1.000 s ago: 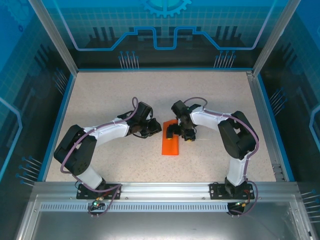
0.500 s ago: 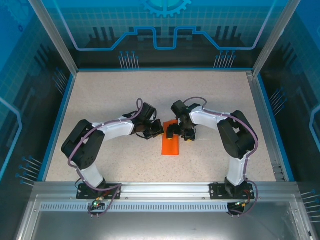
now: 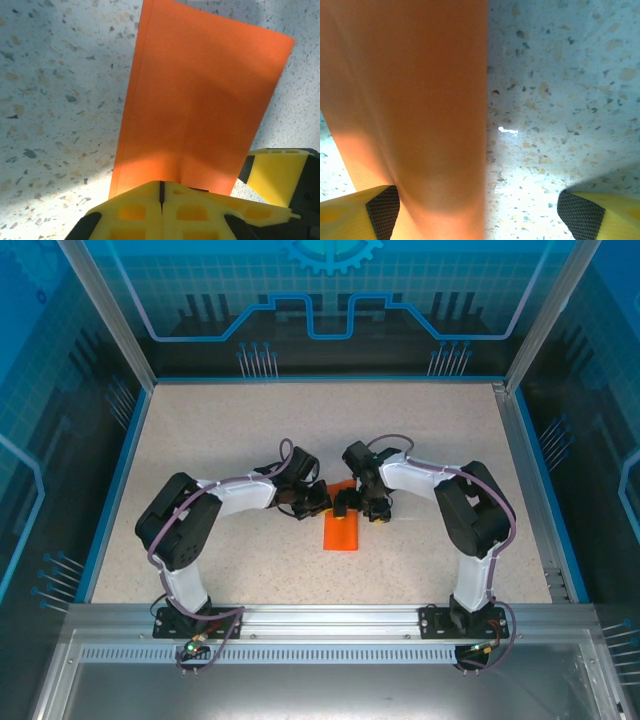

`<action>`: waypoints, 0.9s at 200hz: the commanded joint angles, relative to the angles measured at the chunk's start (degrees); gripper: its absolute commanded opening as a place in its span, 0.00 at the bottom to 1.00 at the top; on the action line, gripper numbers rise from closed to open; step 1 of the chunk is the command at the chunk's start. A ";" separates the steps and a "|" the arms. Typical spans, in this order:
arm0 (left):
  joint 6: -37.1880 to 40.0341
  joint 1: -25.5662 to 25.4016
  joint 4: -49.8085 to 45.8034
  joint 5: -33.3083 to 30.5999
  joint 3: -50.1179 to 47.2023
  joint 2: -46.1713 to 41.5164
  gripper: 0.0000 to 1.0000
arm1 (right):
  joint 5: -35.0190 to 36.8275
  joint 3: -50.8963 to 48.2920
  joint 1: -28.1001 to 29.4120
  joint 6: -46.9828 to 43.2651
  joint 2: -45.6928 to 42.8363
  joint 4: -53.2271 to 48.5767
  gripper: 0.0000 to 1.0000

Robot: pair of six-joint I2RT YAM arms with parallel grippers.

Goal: Fold a paper plane with a square sheet of paper (pick it up from the middle)

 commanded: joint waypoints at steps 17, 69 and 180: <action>-0.39 -1.69 -0.85 -0.20 1.57 1.85 0.00 | 0.00 -4.46 -0.10 -1.24 7.01 4.24 0.92; -0.17 -1.83 -0.61 -0.27 1.49 3.61 0.00 | 0.00 -4.72 -0.10 -0.86 6.92 4.41 0.92; 1.28 -2.16 -3.23 -2.22 1.12 5.41 0.00 | -1.99 -3.92 -0.64 -1.84 1.54 5.45 0.93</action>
